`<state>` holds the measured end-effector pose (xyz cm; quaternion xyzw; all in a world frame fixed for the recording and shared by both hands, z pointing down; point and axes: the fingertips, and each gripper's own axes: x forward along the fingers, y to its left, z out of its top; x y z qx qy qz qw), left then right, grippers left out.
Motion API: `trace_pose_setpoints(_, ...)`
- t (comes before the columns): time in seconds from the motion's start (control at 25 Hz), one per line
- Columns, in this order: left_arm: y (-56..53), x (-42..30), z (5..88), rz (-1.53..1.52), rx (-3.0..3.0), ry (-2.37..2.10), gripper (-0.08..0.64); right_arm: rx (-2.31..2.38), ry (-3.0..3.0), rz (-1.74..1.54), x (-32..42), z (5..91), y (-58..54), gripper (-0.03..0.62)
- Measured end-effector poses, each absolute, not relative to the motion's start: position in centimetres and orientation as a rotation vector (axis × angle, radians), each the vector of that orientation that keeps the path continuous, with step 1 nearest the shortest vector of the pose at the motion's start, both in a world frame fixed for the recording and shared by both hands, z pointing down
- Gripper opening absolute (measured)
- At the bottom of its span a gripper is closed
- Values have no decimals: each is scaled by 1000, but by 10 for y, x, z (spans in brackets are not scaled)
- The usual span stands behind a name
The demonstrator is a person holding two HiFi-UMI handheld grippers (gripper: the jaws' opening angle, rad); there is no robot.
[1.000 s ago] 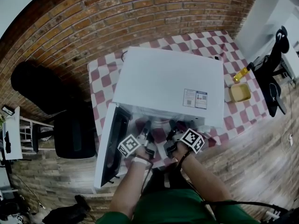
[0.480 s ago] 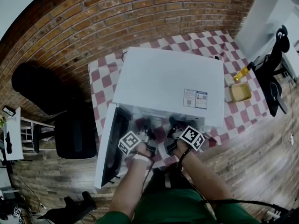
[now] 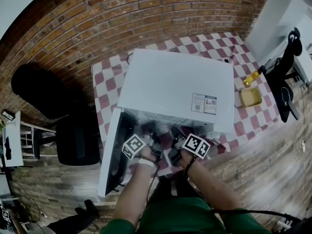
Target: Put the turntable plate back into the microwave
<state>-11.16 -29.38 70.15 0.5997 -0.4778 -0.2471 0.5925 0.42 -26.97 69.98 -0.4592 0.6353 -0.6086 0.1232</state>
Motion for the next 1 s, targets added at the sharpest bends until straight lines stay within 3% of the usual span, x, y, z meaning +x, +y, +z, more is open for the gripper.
trace_pose_setpoints(1.0,-314,-91,697,-453,1485,-1079,38,-1454,1836,-1700,23,696,-302,49)
